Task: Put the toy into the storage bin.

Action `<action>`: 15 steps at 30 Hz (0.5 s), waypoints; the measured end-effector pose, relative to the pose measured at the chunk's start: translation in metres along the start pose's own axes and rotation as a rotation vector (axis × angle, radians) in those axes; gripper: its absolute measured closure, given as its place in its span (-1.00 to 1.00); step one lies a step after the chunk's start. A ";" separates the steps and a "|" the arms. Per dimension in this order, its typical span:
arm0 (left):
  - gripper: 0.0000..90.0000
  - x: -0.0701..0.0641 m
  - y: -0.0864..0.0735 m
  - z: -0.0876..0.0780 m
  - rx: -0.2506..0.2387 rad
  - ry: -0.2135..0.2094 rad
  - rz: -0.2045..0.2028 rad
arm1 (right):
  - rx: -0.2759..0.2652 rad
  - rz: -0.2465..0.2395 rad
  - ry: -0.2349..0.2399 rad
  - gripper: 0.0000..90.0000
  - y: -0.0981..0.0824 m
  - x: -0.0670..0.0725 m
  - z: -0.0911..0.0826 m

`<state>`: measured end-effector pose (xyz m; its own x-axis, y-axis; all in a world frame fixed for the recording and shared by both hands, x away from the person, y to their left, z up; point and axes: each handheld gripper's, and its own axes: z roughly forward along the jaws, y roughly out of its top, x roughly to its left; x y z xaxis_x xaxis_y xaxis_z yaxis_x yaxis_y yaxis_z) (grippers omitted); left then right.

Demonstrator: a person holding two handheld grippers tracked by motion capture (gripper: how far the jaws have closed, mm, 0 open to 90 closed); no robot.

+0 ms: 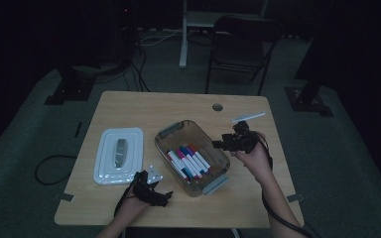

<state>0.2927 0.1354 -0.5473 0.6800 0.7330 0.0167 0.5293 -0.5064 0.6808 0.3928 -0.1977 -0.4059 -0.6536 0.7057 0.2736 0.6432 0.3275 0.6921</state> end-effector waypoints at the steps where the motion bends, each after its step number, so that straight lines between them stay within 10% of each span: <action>1: -0.99 0.000 0.000 0.000 0.000 0.000 0.000 | -0.002 0.015 -0.020 -0.17 -0.004 -0.004 -0.001; 15: -0.99 0.000 0.000 0.000 -0.001 -0.001 -0.003 | 0.000 0.086 -0.192 -0.31 -0.068 -0.049 0.014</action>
<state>0.2925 0.1353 -0.5474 0.6792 0.7338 0.0136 0.5308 -0.5039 0.6814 0.3865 -0.2459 -0.4753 -0.5078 0.8381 0.1994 0.6938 0.2606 0.6714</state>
